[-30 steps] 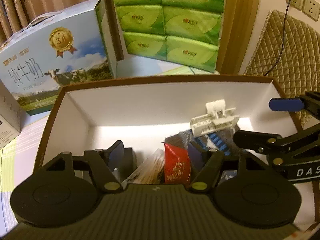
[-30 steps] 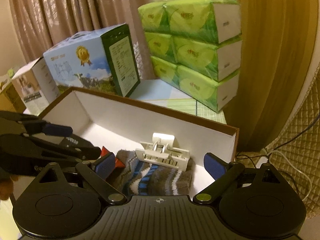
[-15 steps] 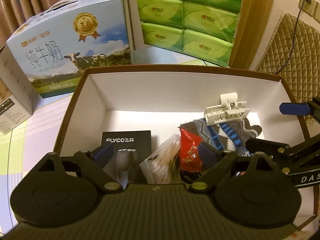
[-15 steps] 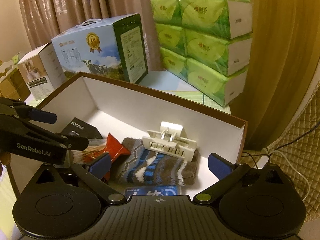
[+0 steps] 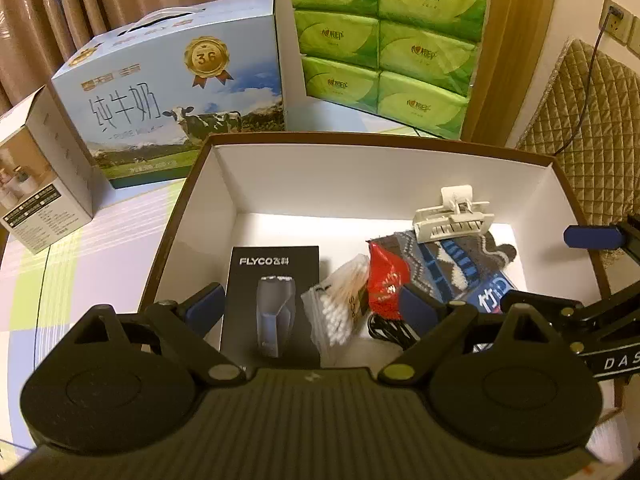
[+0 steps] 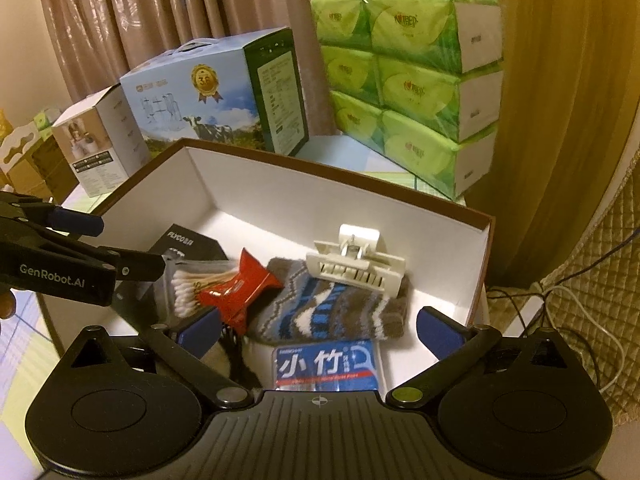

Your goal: Organize objects

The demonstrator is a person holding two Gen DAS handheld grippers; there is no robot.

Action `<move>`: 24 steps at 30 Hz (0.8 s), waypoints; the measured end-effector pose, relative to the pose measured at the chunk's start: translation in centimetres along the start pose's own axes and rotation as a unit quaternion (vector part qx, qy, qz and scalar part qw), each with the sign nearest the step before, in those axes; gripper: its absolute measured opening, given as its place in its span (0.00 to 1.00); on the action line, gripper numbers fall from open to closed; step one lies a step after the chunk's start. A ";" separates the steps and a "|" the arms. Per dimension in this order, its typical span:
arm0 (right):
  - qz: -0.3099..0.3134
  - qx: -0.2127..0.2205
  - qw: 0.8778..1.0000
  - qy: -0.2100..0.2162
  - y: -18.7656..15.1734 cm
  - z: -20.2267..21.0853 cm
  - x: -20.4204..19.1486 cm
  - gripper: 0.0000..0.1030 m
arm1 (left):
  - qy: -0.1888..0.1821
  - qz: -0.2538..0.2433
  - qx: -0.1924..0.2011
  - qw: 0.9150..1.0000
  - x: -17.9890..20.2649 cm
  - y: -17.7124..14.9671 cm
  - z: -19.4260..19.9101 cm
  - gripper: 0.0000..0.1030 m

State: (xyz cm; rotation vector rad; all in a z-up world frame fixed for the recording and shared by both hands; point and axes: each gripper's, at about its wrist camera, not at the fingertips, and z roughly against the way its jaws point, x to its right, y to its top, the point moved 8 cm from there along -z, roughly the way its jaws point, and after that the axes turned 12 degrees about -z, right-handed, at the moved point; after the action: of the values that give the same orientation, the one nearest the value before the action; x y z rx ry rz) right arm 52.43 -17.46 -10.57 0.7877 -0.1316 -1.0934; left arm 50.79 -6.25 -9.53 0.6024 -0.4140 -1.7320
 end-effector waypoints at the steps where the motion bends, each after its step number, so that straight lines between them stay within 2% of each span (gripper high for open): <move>1: -0.002 0.001 1.000 0.001 -0.1 0.3 -0.1 0.98 | 0.000 0.001 0.000 1.000 0.0 -0.2 0.3 0.89; 24: -0.016 0.034 0.999 0.035 -4.5 8.3 -2.4 0.98 | 0.027 0.056 0.035 0.997 1.1 -5.5 9.6 0.96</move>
State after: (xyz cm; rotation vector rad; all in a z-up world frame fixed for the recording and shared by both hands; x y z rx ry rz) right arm 44.12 -20.66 -6.73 0.8917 -0.0978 -1.0939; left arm 40.57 -6.37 -5.17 0.6620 -0.4637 -1.5966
